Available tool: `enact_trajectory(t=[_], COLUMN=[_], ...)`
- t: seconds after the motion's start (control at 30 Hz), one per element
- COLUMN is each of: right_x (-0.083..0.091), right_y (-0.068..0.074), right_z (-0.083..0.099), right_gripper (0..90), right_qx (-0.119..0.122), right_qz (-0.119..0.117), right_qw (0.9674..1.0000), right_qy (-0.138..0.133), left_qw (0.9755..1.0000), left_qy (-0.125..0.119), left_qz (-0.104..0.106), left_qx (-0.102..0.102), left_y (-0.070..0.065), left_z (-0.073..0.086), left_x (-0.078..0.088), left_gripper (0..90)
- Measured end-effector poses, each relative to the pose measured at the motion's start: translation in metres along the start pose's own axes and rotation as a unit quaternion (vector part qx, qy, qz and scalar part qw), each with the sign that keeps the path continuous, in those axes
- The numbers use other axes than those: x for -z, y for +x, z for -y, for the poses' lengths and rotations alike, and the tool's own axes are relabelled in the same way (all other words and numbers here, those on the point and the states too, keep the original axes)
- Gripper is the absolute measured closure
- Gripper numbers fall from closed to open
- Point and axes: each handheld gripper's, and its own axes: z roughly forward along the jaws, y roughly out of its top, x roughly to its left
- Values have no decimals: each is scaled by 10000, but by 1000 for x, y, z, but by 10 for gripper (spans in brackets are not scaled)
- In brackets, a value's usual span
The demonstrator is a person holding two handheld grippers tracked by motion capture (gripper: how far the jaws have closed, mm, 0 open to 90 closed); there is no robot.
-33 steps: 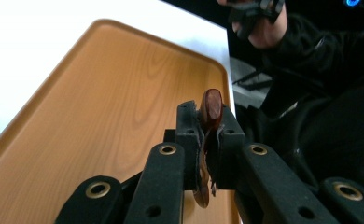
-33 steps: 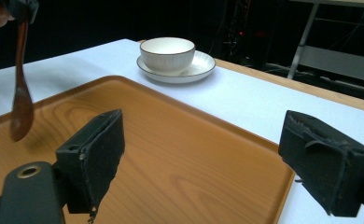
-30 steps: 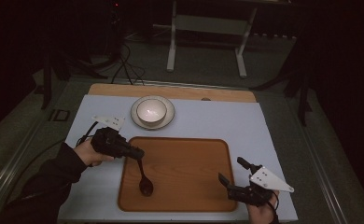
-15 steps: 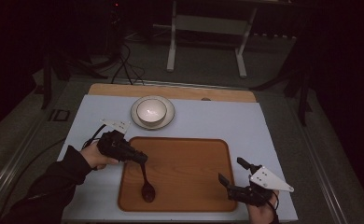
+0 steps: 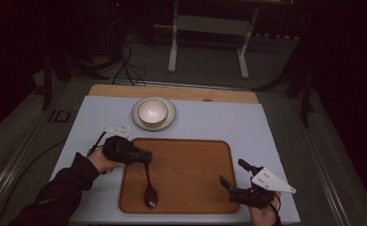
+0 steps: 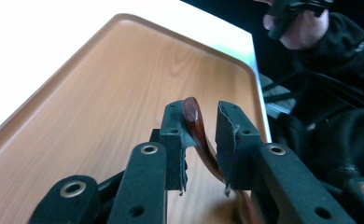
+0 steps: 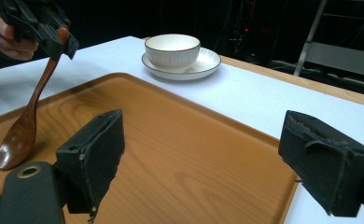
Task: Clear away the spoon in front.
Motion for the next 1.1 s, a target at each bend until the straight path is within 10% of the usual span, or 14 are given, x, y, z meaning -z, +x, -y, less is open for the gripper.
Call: enact_trajectory(t=[1.1], right_x=[-2], right_y=[-1], right_z=[1], right_gripper=[146], right_qx=[-96], right_qz=[-181], right_qw=[9998], right_qy=[58], left_qw=[9966], left_qy=[-442], left_qz=[-689], left_qx=[111], left_y=[35], left_z=[31], left_x=[-23], left_gripper=[648])
